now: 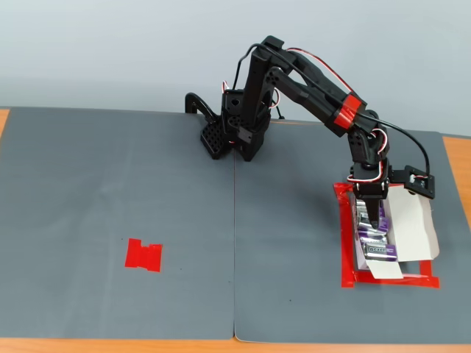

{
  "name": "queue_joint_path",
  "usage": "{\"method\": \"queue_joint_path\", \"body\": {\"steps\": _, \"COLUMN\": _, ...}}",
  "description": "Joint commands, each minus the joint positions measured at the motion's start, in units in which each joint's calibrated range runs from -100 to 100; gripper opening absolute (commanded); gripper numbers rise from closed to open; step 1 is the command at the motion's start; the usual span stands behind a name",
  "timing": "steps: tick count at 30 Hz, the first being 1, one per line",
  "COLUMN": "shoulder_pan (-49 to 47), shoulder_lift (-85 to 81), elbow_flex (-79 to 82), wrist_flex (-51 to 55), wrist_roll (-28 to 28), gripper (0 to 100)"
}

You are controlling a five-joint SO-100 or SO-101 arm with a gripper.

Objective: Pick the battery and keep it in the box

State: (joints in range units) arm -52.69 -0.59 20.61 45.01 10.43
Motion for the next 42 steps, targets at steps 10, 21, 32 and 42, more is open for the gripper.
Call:
{"method": "queue_joint_path", "body": {"steps": 10, "shoulder_pan": 3.1, "shoulder_lift": -8.3, "elbow_flex": -2.2, "wrist_flex": 0.0, "wrist_roll": -0.1, "gripper": 10}}
{"method": "queue_joint_path", "body": {"steps": 21, "shoulder_pan": 12.6, "shoulder_lift": -20.2, "elbow_flex": 1.6, "wrist_flex": 0.1, "wrist_roll": -0.2, "gripper": 2}}
{"method": "queue_joint_path", "body": {"steps": 32, "shoulder_pan": 24.6, "shoulder_lift": -39.0, "elbow_flex": 15.5, "wrist_flex": 0.0, "wrist_roll": -0.2, "gripper": 2}}
{"method": "queue_joint_path", "body": {"steps": 42, "shoulder_pan": 37.7, "shoulder_lift": -55.0, "elbow_flex": 32.5, "wrist_flex": -0.7, "wrist_roll": -0.2, "gripper": 2}}
